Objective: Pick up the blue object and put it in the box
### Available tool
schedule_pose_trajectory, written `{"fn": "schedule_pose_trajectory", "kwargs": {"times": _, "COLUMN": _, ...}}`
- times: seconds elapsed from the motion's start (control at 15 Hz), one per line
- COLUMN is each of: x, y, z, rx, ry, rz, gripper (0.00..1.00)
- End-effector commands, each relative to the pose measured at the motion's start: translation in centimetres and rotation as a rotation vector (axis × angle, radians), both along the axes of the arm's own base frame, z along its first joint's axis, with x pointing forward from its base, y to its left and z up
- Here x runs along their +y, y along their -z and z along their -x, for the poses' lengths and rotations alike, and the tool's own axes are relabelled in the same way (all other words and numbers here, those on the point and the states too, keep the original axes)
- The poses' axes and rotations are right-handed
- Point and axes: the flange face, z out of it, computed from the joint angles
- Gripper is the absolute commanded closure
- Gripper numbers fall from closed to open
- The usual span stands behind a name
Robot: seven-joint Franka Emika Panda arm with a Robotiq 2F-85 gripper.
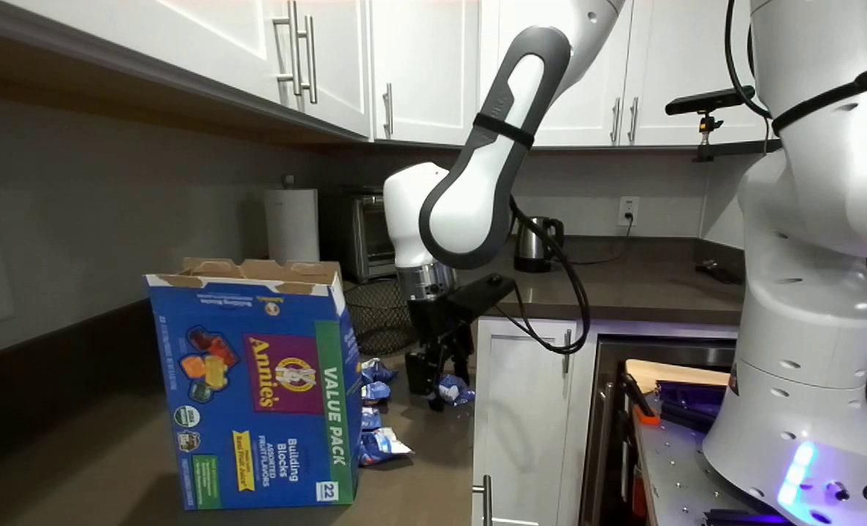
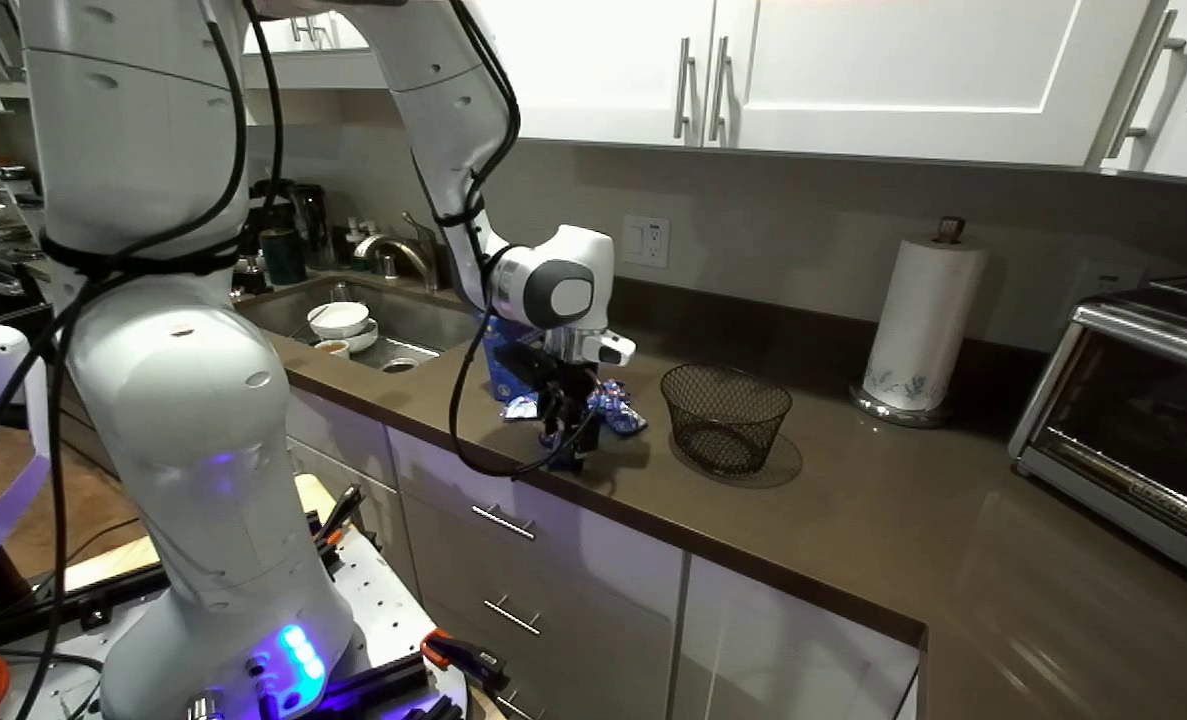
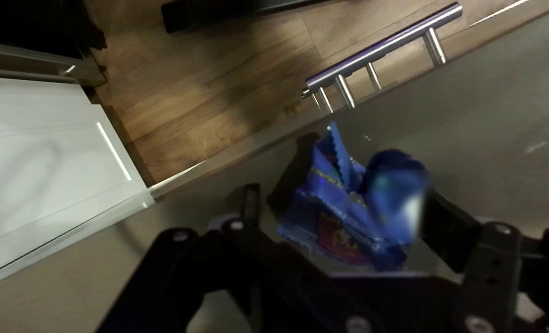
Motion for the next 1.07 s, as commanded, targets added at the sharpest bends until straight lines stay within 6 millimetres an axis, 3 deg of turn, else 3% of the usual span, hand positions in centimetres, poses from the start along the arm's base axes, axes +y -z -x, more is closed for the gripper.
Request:
{"fn": "schedule_pose_trajectory", "kwargs": {"times": 0.0, "x": 0.3, "y": 0.3, "z": 0.2, "rx": -0.01, "ry": 0.006, "rz": 0.003, "gripper": 0.47}}
{"fn": "schedule_pose_trajectory", "kwargs": {"times": 0.4, "x": 0.9, "y": -2.4, "z": -0.3, "rx": -0.031, "ry": -0.005, "rz": 0.003, "gripper": 0.87}}
{"fn": "schedule_pose_trajectory", "kwargs": {"times": 0.53, "x": 1.3, "y": -3.5, "z": 0.0, "rx": -0.028, "ry": -0.014, "rz": -0.001, "gripper": 0.96}}
{"fn": "schedule_pose_trajectory", "kwargs": {"times": 1.0, "x": 3.0, "y": -10.0, "z": 0.5, "rx": -0.066, "ry": -0.06, "rz": 0.024, "gripper": 0.95}}
